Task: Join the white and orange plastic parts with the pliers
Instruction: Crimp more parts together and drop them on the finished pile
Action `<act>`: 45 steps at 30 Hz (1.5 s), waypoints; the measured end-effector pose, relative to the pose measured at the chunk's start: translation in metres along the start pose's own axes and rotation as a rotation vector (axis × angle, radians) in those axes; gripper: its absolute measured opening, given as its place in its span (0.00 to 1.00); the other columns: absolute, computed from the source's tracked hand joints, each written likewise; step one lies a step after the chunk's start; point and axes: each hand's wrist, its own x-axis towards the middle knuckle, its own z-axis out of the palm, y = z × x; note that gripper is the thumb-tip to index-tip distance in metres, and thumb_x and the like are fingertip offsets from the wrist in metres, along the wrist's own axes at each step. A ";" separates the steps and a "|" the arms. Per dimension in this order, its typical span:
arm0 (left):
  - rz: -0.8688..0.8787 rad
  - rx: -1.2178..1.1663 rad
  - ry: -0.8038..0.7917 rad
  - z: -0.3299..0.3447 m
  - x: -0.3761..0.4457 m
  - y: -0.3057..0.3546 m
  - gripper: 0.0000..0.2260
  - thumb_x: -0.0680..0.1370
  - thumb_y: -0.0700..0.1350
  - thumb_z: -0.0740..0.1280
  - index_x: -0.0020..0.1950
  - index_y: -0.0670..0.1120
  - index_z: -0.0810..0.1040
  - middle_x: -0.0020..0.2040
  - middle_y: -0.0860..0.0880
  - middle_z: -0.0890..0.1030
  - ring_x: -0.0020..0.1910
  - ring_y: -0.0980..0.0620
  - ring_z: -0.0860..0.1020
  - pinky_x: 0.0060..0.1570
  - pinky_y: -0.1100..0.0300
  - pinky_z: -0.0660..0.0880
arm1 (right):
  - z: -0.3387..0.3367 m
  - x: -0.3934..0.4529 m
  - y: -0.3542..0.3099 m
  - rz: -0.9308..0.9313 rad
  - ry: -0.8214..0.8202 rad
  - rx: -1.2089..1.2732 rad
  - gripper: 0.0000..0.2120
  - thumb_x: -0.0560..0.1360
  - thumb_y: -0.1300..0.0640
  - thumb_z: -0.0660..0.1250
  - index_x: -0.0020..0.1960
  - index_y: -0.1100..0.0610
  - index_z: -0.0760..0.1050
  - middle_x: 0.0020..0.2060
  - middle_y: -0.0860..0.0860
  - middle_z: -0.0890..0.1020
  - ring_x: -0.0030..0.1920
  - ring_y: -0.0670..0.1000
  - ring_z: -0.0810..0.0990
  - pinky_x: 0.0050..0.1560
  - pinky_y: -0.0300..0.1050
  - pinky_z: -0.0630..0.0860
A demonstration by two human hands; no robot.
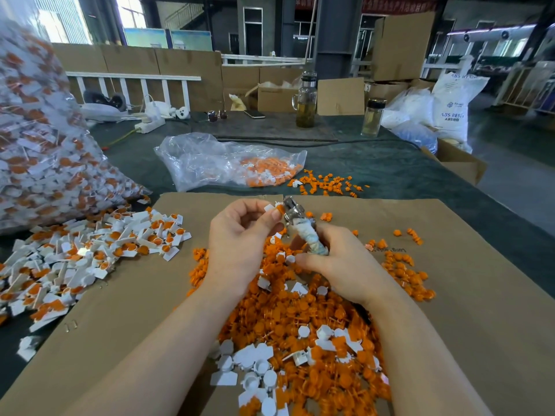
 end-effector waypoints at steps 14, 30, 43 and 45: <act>0.004 -0.026 -0.023 -0.001 0.001 0.003 0.04 0.76 0.34 0.69 0.45 0.42 0.81 0.35 0.52 0.83 0.35 0.58 0.82 0.37 0.69 0.77 | 0.009 0.005 0.005 -0.056 0.017 -0.127 0.04 0.75 0.59 0.66 0.50 0.53 0.77 0.36 0.47 0.78 0.33 0.43 0.76 0.32 0.44 0.72; -0.486 -0.654 0.452 -0.037 0.033 0.001 0.05 0.78 0.41 0.69 0.53 0.43 0.80 0.40 0.46 0.87 0.40 0.55 0.86 0.37 0.66 0.81 | 0.017 0.009 0.016 -0.087 0.248 -0.320 0.02 0.76 0.53 0.64 0.45 0.48 0.72 0.35 0.45 0.78 0.35 0.46 0.77 0.35 0.50 0.76; -0.355 -0.955 0.719 -0.092 0.057 -0.011 0.16 0.85 0.48 0.58 0.71 0.47 0.71 0.56 0.45 0.82 0.44 0.55 0.85 0.36 0.71 0.78 | 0.018 0.009 0.017 -0.091 0.261 -0.439 0.08 0.74 0.53 0.65 0.46 0.45 0.66 0.34 0.43 0.74 0.34 0.45 0.74 0.31 0.43 0.71; -0.421 -0.843 0.623 -0.080 0.049 0.000 0.18 0.79 0.55 0.68 0.65 0.47 0.76 0.50 0.51 0.82 0.35 0.59 0.80 0.32 0.68 0.76 | 0.018 0.009 0.016 -0.096 0.269 -0.434 0.08 0.75 0.53 0.65 0.45 0.45 0.66 0.34 0.43 0.75 0.34 0.45 0.74 0.33 0.45 0.73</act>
